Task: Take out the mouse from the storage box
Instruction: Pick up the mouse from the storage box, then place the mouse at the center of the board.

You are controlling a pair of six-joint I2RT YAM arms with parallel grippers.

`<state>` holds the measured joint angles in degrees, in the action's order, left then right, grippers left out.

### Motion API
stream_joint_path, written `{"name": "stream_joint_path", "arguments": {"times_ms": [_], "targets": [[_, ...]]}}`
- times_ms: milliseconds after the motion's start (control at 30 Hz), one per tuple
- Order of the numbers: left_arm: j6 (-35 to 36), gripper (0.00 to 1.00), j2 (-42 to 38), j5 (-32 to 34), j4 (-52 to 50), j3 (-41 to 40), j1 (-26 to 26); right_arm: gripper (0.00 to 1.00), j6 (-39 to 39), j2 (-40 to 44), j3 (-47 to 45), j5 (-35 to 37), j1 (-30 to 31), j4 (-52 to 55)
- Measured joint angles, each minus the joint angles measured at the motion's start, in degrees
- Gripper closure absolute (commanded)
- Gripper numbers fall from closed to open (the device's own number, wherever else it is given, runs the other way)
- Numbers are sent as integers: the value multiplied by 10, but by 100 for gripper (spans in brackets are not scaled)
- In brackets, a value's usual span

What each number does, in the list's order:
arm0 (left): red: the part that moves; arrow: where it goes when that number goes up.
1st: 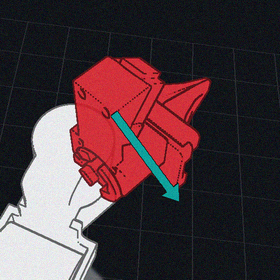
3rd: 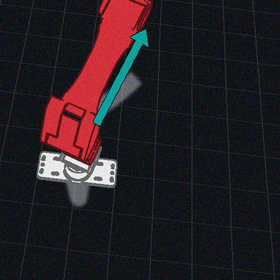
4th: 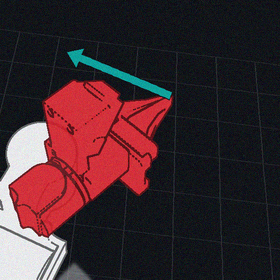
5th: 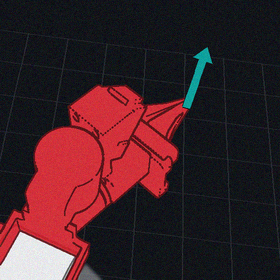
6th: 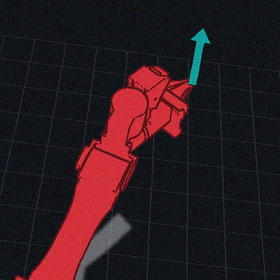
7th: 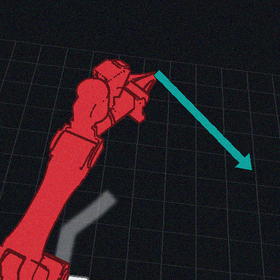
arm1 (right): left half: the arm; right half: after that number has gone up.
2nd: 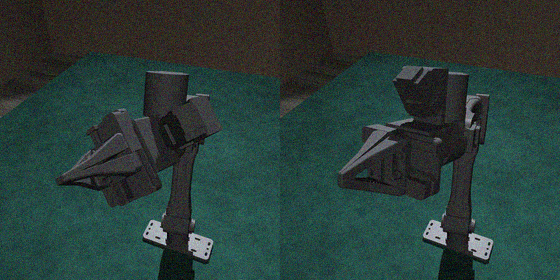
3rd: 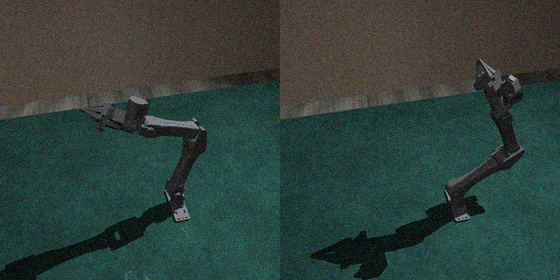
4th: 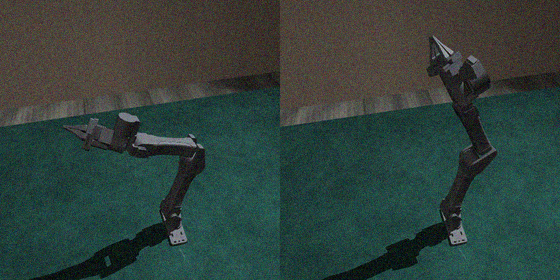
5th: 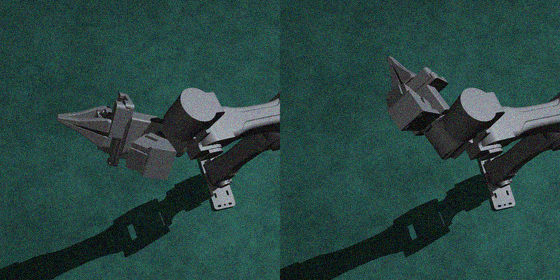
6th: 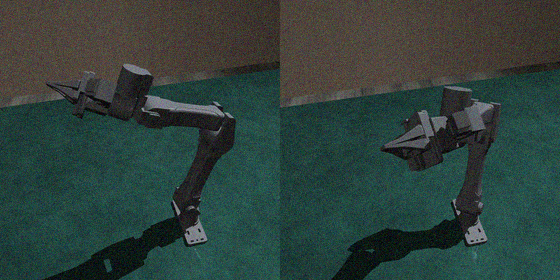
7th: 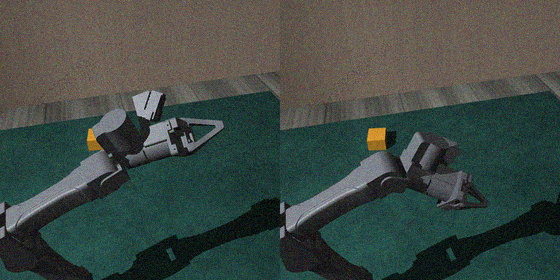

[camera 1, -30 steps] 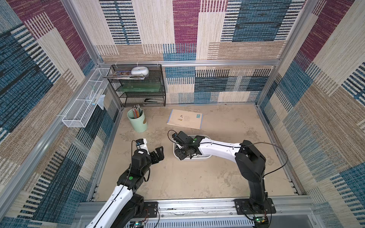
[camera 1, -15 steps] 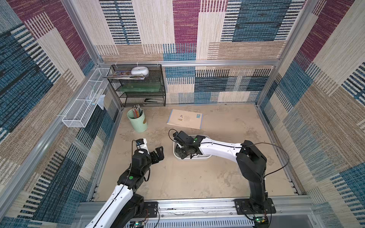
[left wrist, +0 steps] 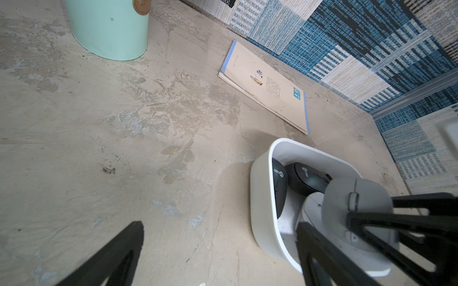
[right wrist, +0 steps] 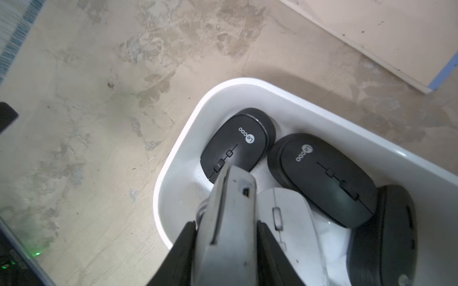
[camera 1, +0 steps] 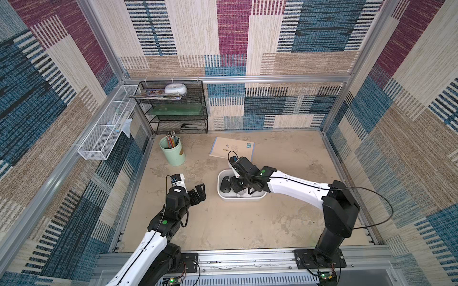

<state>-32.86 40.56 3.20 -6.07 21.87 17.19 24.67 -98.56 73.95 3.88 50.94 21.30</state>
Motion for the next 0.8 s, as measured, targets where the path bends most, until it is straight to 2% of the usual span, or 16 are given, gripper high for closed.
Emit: {"name": "stream_joint_path", "arguments": {"times_ms": [300, 500, 800], "targets": [[0, 1, 10, -5, 2, 2, 0, 81, 61, 99, -98, -46, -64, -65], [0, 1, 27, -16, 5, 4, 0, 81, 99, 193, -186, -70, -163, -87], [0, 1, 55, -42, 16, 9, 0, 81, 125, 282, -303, -117, -289, -91]]}}
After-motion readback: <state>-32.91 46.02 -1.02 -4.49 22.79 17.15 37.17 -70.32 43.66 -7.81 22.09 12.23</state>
